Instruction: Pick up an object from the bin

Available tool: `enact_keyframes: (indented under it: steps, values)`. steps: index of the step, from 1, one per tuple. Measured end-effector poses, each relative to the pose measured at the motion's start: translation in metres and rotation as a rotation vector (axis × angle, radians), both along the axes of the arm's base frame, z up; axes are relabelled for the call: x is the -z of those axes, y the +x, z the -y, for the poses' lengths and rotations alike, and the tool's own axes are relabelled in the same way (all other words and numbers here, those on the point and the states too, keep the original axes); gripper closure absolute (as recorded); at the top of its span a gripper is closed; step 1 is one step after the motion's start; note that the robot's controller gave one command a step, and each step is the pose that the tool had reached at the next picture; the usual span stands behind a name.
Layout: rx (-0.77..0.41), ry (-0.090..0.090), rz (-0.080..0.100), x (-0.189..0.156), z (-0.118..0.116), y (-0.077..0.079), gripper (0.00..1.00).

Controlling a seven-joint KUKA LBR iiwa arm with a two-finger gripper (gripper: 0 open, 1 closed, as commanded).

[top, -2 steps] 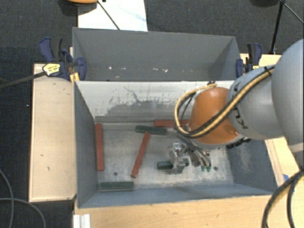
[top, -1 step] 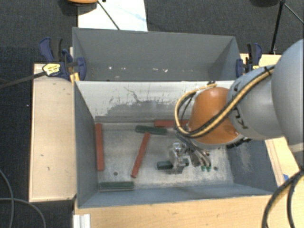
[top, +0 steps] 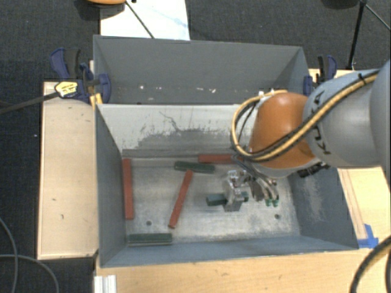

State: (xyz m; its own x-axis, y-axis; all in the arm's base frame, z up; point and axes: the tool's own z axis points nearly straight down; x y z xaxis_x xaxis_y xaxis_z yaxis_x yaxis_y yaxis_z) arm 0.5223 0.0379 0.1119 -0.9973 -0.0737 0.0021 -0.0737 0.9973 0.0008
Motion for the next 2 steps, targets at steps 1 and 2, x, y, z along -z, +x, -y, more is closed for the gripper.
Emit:
enact_keyframes:
  steps: [1, 2]
  values:
    - [-0.016, 0.000, 0.001, -0.058, 0.004, 0.031, 1.00]
    - [0.019, 0.000, 0.004, -0.154, 0.023, -0.008, 1.00]
